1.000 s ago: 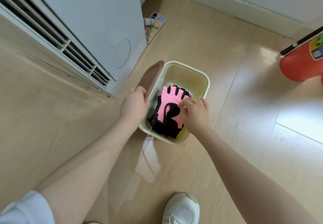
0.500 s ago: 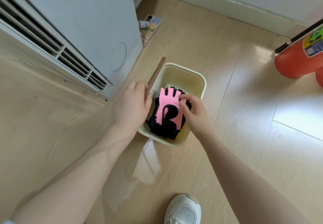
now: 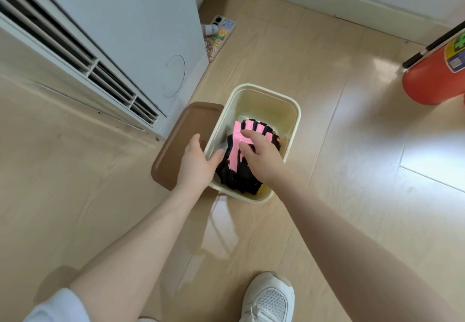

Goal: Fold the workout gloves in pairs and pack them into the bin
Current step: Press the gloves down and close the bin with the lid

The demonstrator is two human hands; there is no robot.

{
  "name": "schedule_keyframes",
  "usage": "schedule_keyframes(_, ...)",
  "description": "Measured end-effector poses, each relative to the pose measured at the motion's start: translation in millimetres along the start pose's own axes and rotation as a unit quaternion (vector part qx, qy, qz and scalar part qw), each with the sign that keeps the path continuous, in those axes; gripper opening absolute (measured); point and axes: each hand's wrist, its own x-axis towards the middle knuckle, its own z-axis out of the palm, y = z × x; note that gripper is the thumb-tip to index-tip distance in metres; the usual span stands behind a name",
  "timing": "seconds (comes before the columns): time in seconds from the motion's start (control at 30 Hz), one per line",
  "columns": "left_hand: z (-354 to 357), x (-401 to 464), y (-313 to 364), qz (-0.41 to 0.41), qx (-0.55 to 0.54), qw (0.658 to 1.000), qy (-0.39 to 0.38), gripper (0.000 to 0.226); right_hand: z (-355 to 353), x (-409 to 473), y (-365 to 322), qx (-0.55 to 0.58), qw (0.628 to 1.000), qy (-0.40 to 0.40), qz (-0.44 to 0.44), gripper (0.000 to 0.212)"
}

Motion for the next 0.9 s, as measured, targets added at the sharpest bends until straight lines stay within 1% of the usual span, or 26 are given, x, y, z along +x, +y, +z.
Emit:
schedule_keyframes(0.07, -1, 9, -9, -0.03, -0.049, 0.996, 0.064, 0.049, 10, 4, -4, -0.017, 1.0, -0.015, 0.003, 0.042)
schedule_keyframes(0.1, -2, 12, -15, -0.029, -0.044, 0.994, 0.091, 0.043, 14, 6, -5, -0.032, 0.999, -0.019, 0.001, 0.042)
schedule_keyframes(0.13, -4, 15, -23, -0.026, -0.025, 0.994, 0.101, 0.041, 16, 8, -6, -0.047, 0.999, -0.022, -0.003, 0.042)
schedule_keyframes(0.2, -3, 19, -48, -0.032, 0.038, 0.996, 0.076, 0.046, 20, 11, -7, -0.065, 0.998, -0.023, -0.008, 0.04)
schedule_keyframes(0.23, 0, 20, -65, -0.052, 0.068, 0.995, 0.06, 0.048, 22, 13, -8, -0.07, 0.997, -0.019, -0.01, 0.038)
schedule_keyframes(0.27, 3, 21, -82, -0.092, 0.079, 0.991, 0.055, 0.05, 24, 14, -8, -0.076, 0.997, -0.015, -0.012, 0.036)
schedule_keyframes(0.3, 7, 21, -94, -0.154, 0.059, 0.984, 0.063, 0.054, 26, 15, -9, -0.082, 0.997, -0.012, -0.012, 0.034)
schedule_keyframes(0.33, 10, 22, -102, -0.226, 0.01, 0.971, 0.081, 0.06, 28, 16, -9, -0.089, 0.996, -0.011, -0.011, 0.033)
schedule_keyframes(0.37, 13, 23, -104, -0.294, -0.047, 0.949, 0.102, 0.064, 30, 18, -9, -0.097, 0.995, -0.013, -0.01, 0.032)
schedule_keyframes(0.4, 13, 25, -101, -0.346, -0.098, 0.925, 0.12, 0.068, 32, 19, -8, -0.104, 0.994, -0.014, -0.011, 0.032)
schedule_keyframes(0.47, 13, 32, -96, -0.409, -0.185, 0.881, 0.151, 0.07, 36, 19, -6, -0.106, 0.994, -0.013, -0.008, 0.031)
schedule_keyframes(0.53, 10, 40, -93, -0.451, -0.302, 0.823, 0.169, 0.063, 37, 18, -6, -0.092, 0.996, -0.007, 0.001, 0.032)
schedule_keyframes(0.63, 4, 38, -94, -0.453, -0.502, 0.726, 0.126, 0.043, 39, 16, -5, -0.086, 0.996, 0.002, 0.01, 0.032)
schedule_keyframes(0.67, 2, 35, -95, -0.44, -0.54, 0.706, 0.126, 0.039, 39, 15, -5, -0.086, 0.996, 0.004, 0.011, 0.031)
schedule_keyframes(0.7, -2, 31, -95, -0.417, -0.561, 0.703, 0.13, 0.037, 40, 14, -5, -0.083, 0.996, 0.005, 0.014, 0.031)
schedule_keyframes(0.8, -20, 17, -84, -0.347, -0.594, 0.708, 0.157, 0.03, 36, 8, -15, -0.068, 0.997, 0.025, 0.02, 0.028)
schedule_keyframes(0.9, -46, -3, -63, -0.319, -0.603, 0.707, 0.187, 0.014, 26, -1, -33, -0.013, 0.998, 0.032, 0.046, 0.029)
